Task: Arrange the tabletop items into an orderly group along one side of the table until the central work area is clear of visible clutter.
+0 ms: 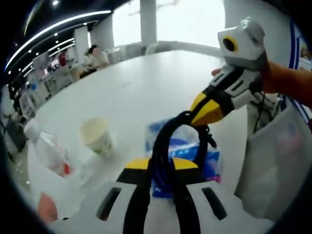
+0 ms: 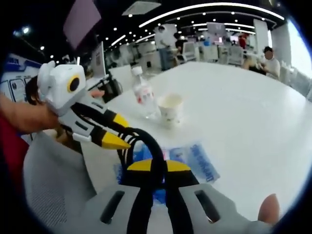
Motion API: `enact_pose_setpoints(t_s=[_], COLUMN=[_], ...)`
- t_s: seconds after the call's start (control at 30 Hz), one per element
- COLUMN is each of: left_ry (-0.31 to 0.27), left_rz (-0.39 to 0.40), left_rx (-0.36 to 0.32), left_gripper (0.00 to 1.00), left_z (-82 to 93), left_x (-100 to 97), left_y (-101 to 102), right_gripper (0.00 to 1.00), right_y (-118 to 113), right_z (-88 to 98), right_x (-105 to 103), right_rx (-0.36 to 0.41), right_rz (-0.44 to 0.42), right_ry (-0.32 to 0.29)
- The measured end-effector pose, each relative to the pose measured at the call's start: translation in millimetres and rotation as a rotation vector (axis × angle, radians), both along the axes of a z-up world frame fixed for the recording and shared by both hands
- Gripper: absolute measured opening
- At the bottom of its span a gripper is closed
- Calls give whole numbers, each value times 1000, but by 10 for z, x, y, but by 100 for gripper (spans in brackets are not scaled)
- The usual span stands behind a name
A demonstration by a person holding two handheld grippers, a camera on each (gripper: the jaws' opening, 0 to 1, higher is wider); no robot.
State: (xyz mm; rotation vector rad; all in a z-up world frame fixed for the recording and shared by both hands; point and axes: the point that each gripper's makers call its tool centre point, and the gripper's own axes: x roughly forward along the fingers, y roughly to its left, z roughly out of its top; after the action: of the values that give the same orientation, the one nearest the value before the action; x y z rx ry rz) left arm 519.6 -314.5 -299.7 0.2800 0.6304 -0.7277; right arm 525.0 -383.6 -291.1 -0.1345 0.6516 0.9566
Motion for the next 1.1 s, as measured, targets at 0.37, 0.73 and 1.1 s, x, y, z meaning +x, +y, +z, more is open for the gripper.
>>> enact_pose_setpoints(t_s=[0.37,0.73,1.1], left_ry=[-36,-57,-48], left_rz=[-94,-174,-220], left_rx=[23,22,51], left_gripper=[13,13,14], left_z=[147,179,25], left_x=[140,334,604], left_y=[-521,-1153,-1632], right_gripper=[7,7,7], right_y=[-509,-1138,-1596], right_z=[185,226,87], right_x=[66,207,428], right_rx=[-1,-21,-39], right_rz=[-86,-191,-256], right_ry=[-36,-36,-1])
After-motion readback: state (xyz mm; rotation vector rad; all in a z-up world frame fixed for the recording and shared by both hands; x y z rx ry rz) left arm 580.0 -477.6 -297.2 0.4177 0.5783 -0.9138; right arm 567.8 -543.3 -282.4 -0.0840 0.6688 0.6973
